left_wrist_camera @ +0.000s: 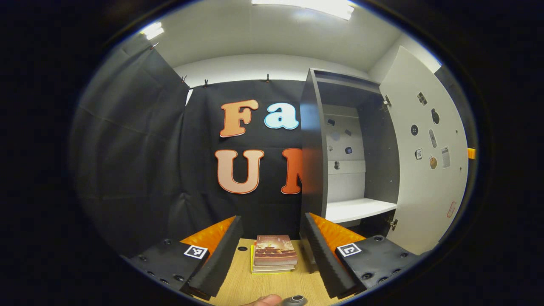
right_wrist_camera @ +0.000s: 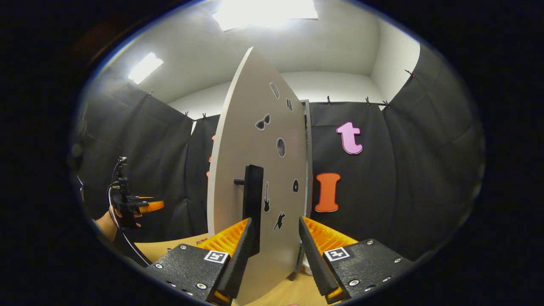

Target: Open the cabinet door with the right hand, grasp the bottle in the cabinet with the left hand and place it on the coaster, then close the cabinet door with the right hand.

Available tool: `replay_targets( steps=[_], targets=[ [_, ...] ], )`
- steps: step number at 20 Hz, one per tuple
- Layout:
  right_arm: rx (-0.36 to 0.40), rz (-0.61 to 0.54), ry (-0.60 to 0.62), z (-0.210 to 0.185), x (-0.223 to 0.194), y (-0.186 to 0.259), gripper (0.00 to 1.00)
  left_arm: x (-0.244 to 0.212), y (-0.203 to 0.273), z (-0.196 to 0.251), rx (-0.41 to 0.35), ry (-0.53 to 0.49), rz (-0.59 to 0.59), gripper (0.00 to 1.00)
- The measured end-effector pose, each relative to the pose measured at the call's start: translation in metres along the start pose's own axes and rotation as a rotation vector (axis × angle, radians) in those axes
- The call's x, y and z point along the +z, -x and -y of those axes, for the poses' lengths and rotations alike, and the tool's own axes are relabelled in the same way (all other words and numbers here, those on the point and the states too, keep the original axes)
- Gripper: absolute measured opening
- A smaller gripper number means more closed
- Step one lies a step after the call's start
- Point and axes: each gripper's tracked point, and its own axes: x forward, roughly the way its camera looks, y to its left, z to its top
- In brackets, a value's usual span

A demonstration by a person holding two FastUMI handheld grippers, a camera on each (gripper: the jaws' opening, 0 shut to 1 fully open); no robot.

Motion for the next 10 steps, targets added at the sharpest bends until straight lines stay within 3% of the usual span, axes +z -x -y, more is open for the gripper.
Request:
replay_targets(
  steps=[7,8,9,10],
  targets=[
    [0.091,0.005,-0.039,-0.020,-0.001,-0.018,0.68,0.005,0.001,-0.007,-0.005,0.008,0.014,0.94],
    [0.102,0.005,-0.045,-0.021,-0.001,-0.019,0.75,0.005,0.001,-0.006,-0.008,0.007,0.015,0.95],
    [0.114,0.006,-0.052,-0.022,-0.001,-0.019,0.68,0.005,0.000,-0.006,-0.008,0.007,0.017,0.94],
    [0.129,0.008,-0.057,-0.024,-0.002,-0.019,0.68,0.004,0.000,-0.006,-0.012,0.007,0.016,0.94]
  ],
)
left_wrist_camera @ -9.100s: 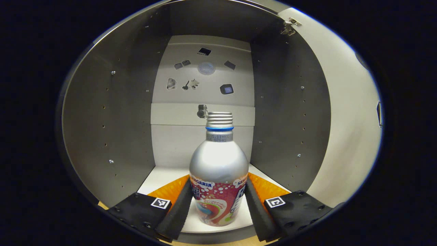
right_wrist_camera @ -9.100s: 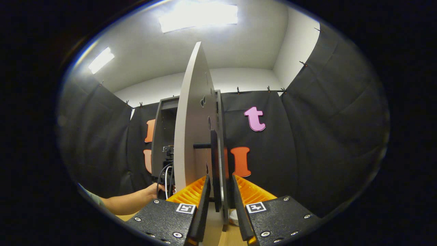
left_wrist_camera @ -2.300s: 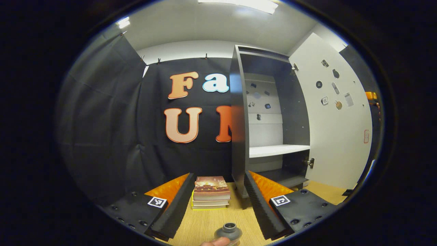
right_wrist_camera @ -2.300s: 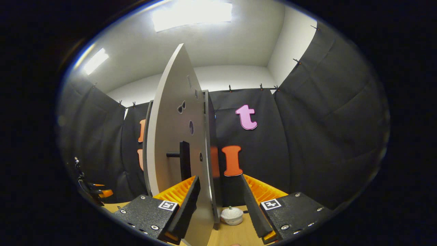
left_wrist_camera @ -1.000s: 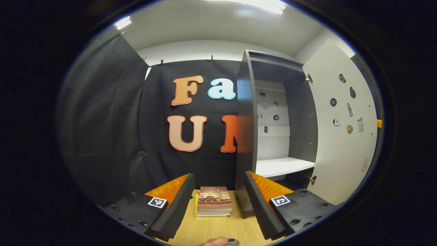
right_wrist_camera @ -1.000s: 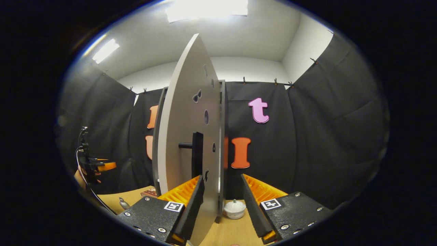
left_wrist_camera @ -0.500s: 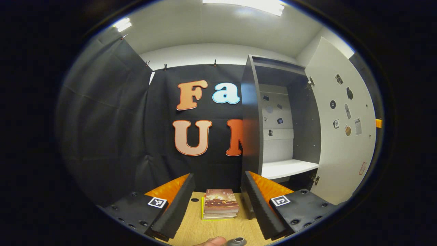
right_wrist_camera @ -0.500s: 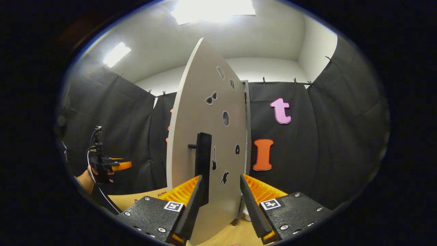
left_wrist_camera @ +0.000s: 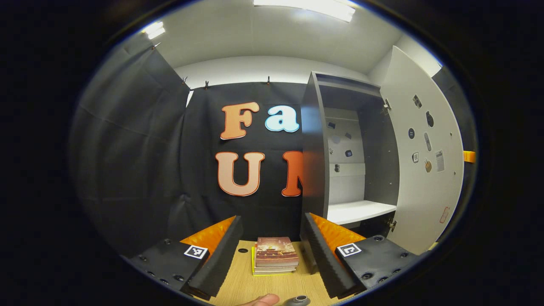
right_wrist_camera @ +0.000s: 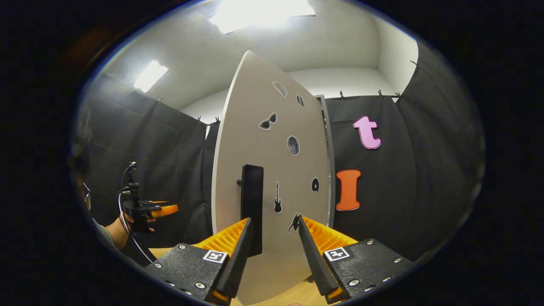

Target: Open the cabinet door with the right hand, grasp the bottle in the cabinet with the left hand and place it on the coaster, then close the cabinet door with the right hand.

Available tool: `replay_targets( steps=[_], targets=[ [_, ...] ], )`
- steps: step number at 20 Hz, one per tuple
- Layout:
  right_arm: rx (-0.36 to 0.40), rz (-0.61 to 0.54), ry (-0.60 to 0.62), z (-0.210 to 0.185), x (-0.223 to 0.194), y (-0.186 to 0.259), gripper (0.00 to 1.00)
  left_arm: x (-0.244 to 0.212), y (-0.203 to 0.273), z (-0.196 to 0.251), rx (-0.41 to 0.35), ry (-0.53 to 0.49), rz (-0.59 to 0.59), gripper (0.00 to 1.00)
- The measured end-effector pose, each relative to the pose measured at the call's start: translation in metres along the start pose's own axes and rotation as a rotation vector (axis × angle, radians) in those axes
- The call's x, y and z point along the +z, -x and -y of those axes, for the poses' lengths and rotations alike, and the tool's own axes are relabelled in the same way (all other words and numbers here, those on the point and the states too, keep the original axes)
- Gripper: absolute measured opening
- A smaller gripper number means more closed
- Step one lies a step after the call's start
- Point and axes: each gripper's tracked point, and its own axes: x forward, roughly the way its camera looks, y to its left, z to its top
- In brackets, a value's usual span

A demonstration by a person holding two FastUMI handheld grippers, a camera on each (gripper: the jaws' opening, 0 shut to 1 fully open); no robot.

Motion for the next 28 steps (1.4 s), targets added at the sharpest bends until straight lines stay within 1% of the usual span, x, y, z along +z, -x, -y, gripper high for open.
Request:
replay_targets(
  steps=[1,2,6,8,9,11,12,18,20,21,22,24,25,26,27,28],
  targets=[
    [0.017,0.002,-0.006,-0.001,-0.001,-0.002,0.75,0.000,0.000,-0.001,0.001,-0.001,0.001,0.95],
    [0.033,0.003,-0.014,-0.003,-0.001,-0.006,0.69,0.002,0.000,-0.003,0.002,-0.001,0.004,0.95],
    [0.082,-0.005,-0.053,-0.010,-0.005,-0.021,0.71,0.007,-0.003,-0.010,0.005,0.018,0.005,0.95],
    [0.094,-0.006,-0.064,-0.011,-0.007,-0.030,0.78,0.013,-0.002,-0.015,0.008,0.025,0.017,0.95],
    [0.102,-0.010,-0.073,-0.013,-0.009,-0.033,0.84,0.015,-0.001,-0.017,0.011,0.024,0.024,0.95],
    [0.123,-0.022,-0.084,-0.018,-0.012,-0.037,0.87,0.019,0.001,-0.021,0.016,0.016,0.040,0.95],
    [0.130,-0.028,-0.082,-0.019,-0.013,-0.038,0.87,0.021,0.001,-0.022,0.019,0.012,0.046,0.95],
    [0.095,-0.059,-0.069,-0.025,-0.022,-0.055,0.89,0.022,0.004,-0.033,0.029,0.024,0.058,0.95],
    [0.105,-0.084,-0.076,-0.032,-0.027,-0.058,0.89,0.022,0.006,-0.038,0.035,0.026,0.060,0.95],
    [0.111,-0.101,-0.075,-0.035,-0.030,-0.059,0.94,0.022,0.007,-0.040,0.036,0.028,0.061,0.95],
    [0.108,-0.114,-0.069,-0.037,-0.033,-0.061,0.89,0.021,0.007,-0.042,0.039,0.032,0.062,0.95],
    [0.085,-0.127,-0.044,-0.038,-0.035,-0.066,0.89,0.021,0.010,-0.045,0.041,0.034,0.067,0.95],
    [0.089,-0.127,-0.045,-0.041,-0.035,-0.069,0.89,0.021,0.012,-0.047,0.046,0.032,0.070,0.95],
    [0.082,-0.129,-0.040,-0.044,-0.035,-0.074,0.84,0.021,0.012,-0.051,0.051,0.031,0.073,0.94],
    [0.078,-0.130,-0.030,-0.045,-0.034,-0.076,0.89,0.021,0.012,-0.053,0.054,0.030,0.074,0.94],
    [0.072,-0.131,-0.024,-0.045,-0.034,-0.075,0.89,0.023,0.011,-0.054,0.056,0.030,0.076,0.95]
  ],
)
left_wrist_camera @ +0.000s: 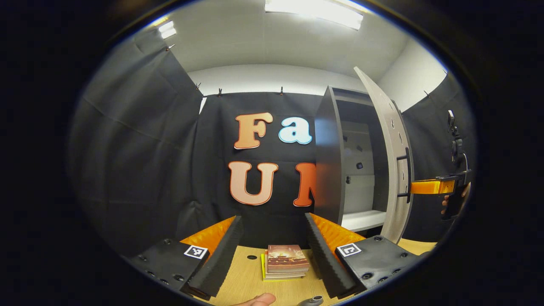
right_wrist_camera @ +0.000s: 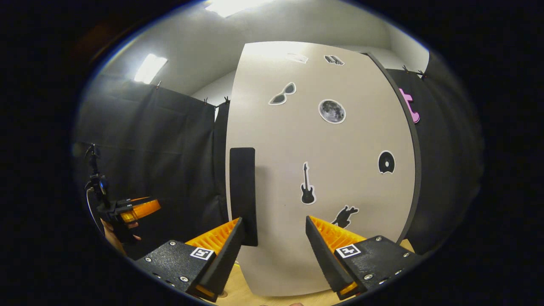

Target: Open the cabinet door with the right hand, grasp the bottle in the cabinet with the left hand and place it on the coaster, then close the cabinet door with the right hand.

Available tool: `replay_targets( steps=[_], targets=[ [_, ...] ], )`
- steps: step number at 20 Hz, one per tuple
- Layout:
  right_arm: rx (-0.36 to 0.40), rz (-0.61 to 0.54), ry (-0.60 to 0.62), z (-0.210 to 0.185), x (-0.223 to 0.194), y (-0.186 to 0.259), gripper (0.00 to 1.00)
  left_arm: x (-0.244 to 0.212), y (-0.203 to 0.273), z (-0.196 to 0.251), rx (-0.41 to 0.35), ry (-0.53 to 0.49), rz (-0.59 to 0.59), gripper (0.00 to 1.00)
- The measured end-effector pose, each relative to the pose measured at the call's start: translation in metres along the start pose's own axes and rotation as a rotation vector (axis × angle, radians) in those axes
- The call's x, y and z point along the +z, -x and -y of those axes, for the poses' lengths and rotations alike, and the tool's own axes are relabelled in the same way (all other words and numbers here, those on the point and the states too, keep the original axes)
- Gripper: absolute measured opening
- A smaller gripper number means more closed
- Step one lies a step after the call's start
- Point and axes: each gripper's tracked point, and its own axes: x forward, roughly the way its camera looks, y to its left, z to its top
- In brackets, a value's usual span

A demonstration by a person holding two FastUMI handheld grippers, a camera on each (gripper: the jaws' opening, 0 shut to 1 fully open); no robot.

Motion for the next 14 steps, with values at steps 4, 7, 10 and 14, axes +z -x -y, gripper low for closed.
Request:
replay_targets(
  steps=[4,7,10,14],
  targets=[
    [-0.024,-0.007,0.018,-0.004,0.000,-0.002,0.90,0.007,-0.006,0.002,0.001,-0.001,-0.003,0.95],
    [-0.040,-0.018,0.032,-0.005,0.001,-0.005,0.90,0.015,-0.008,0.008,0.002,-0.009,-0.004,0.95],
    [-0.057,-0.030,0.050,-0.005,0.004,-0.009,0.91,0.030,-0.009,0.015,-0.002,-0.013,0.012,0.95],
    [-0.070,-0.050,0.044,-0.007,0.004,-0.012,0.93,0.043,-0.010,0.028,-0.021,-0.027,0.028,0.95]
  ],
)
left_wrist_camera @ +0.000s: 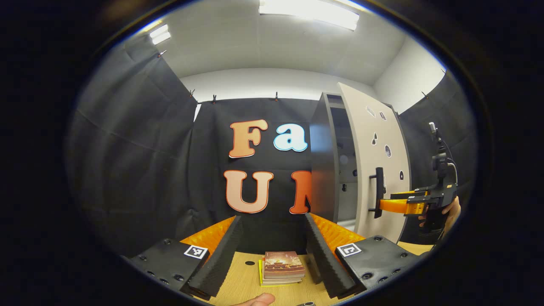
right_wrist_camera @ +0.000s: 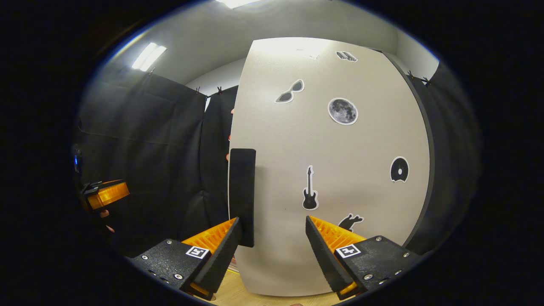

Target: Open the cabinet door with the right hand, grasp the bottle in the cabinet with the left hand and place it on the coaster, then close the cabinet door with the right hand.

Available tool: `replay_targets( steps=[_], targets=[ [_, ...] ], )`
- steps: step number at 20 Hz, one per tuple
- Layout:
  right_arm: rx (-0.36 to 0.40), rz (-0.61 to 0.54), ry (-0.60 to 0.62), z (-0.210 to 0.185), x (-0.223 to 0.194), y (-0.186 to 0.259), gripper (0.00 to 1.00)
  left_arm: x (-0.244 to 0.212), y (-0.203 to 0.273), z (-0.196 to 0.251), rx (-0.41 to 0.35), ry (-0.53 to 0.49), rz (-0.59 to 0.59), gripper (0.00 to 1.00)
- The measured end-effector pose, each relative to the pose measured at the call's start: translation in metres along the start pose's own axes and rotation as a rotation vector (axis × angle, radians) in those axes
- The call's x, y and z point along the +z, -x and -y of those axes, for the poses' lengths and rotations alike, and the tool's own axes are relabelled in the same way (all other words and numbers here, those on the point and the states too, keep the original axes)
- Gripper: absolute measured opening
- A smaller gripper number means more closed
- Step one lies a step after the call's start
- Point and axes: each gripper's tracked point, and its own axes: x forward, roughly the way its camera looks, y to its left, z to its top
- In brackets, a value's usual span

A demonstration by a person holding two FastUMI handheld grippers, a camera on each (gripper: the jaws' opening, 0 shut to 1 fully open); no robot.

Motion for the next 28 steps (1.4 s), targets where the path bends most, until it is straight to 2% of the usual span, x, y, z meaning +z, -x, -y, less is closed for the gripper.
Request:
replay_targets(
  steps=[11,16,21,25,28],
  targets=[
    [-0.015,-0.050,-0.051,0.000,-0.006,-0.017,0.93,0.015,-0.005,0.021,-0.004,-0.007,-0.019,0.94],
    [-0.049,-0.023,0.026,0.011,0.006,-0.009,0.93,0.024,-0.023,0.037,-0.009,0.011,-0.041,0.95],
    [-0.081,0.035,0.041,0.027,0.044,0.047,0.93,0.054,-0.022,0.031,0.022,-0.022,-0.007,0.95],
    [-0.076,0.100,0.113,0.027,0.086,0.104,0.93,0.081,-0.022,0.034,0.006,0.021,0.016,0.95],
    [-0.106,0.146,0.174,0.031,0.119,0.135,0.93,0.110,-0.016,0.032,0.015,0.020,0.065,0.94]
  ],
)
